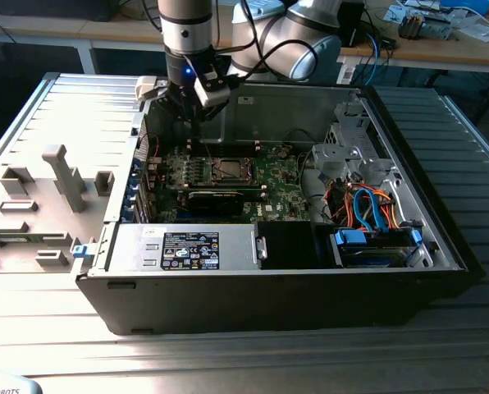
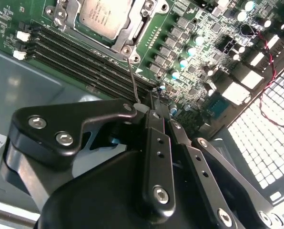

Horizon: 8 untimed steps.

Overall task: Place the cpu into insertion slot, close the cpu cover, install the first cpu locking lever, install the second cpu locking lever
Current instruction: 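Install the first cpu locking lever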

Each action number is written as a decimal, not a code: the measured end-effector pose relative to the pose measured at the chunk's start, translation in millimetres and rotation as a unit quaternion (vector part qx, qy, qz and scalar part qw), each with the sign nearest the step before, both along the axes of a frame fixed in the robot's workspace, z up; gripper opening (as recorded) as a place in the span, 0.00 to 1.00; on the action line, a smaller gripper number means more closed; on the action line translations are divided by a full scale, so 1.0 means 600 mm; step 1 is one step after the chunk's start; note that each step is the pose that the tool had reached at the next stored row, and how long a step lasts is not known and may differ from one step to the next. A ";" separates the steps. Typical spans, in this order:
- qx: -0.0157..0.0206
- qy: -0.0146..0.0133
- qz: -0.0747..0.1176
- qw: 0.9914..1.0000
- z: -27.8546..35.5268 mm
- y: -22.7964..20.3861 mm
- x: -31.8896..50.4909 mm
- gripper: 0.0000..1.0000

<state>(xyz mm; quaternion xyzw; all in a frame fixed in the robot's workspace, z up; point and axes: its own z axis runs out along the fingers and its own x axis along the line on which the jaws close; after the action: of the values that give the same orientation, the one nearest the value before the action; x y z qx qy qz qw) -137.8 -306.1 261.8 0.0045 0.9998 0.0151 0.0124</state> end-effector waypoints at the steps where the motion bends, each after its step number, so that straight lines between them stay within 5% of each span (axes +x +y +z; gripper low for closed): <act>1: 0.000 0.000 0.000 1.000 0.000 0.0000 0.002 0.11; 8: 0.000 0.000 0.000 1.000 0.000 0.0000 0.008 0.11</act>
<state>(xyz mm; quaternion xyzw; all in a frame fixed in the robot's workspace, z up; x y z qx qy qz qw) -133.1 -306.1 261.7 0.0045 0.9998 0.0151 0.0123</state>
